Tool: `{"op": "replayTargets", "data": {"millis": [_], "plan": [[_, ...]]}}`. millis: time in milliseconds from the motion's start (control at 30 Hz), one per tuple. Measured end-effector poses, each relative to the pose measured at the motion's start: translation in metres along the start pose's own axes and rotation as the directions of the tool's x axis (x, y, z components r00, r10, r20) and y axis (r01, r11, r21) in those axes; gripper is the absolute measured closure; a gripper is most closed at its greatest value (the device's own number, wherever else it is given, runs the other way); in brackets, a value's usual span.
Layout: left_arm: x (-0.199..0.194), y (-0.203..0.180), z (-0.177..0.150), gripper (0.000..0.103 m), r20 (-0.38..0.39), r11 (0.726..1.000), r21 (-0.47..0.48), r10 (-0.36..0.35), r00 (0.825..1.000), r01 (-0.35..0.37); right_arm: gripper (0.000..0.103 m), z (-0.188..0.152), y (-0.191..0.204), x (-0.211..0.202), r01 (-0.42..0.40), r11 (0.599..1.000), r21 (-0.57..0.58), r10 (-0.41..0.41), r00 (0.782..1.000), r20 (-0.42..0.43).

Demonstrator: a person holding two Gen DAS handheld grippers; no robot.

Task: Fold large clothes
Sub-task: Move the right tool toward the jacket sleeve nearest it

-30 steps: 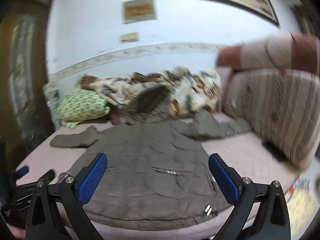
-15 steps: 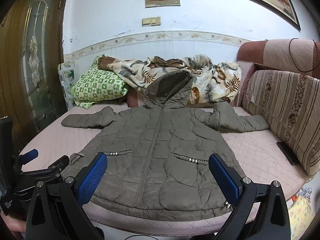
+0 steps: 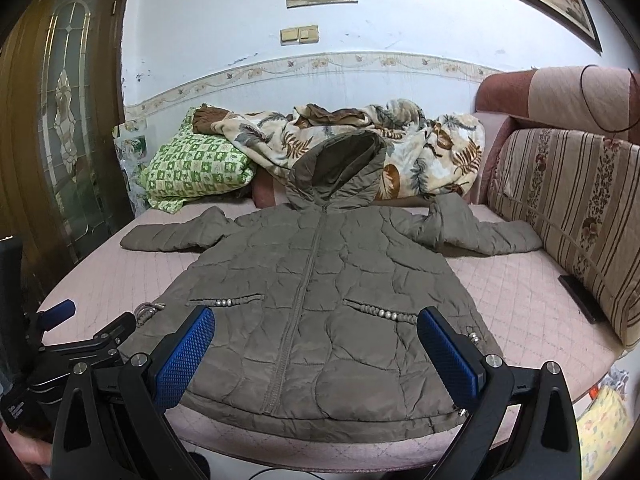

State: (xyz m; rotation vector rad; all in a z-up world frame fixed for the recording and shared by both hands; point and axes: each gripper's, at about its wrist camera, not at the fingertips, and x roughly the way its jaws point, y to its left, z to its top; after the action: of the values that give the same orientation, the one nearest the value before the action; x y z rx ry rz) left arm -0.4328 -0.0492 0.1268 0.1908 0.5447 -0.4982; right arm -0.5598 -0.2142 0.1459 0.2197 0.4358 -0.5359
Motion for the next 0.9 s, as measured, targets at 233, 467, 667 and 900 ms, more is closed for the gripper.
{"op": "replayTargets", "data": {"millis": [233, 467, 667, 900], "plan": [[-0.009, 0.004, 0.001, 0.0, 0.025, 0.999, 0.018, 0.036, 0.999, -0.036, 0.001, 0.001, 0.001, 0.007, -0.019, 1.0, 0.022, 0.019, 1.0, -0.002], [-0.035, 0.007, 0.006, 0.0, 0.071, 0.995, 0.051, 0.086, 0.994, -0.09, 0.001, 0.007, -0.005, 0.005, -0.05, 0.997, 0.051, 0.048, 0.998, 0.03], [-0.059, 0.004, 0.02, 0.0, 0.145, 0.993, 0.056, 0.097, 0.985, -0.106, 0.001, 0.015, -0.028, 0.0, -0.072, 0.988, 0.137, 0.065, 0.996, 0.055], [-0.046, -0.004, 0.029, 0.0, 0.144, 0.995, 0.076, 0.054, 0.988, -0.065, 0.001, 0.017, -0.039, -0.004, -0.031, 0.991, 0.133, 0.023, 0.998, 0.06]]}}
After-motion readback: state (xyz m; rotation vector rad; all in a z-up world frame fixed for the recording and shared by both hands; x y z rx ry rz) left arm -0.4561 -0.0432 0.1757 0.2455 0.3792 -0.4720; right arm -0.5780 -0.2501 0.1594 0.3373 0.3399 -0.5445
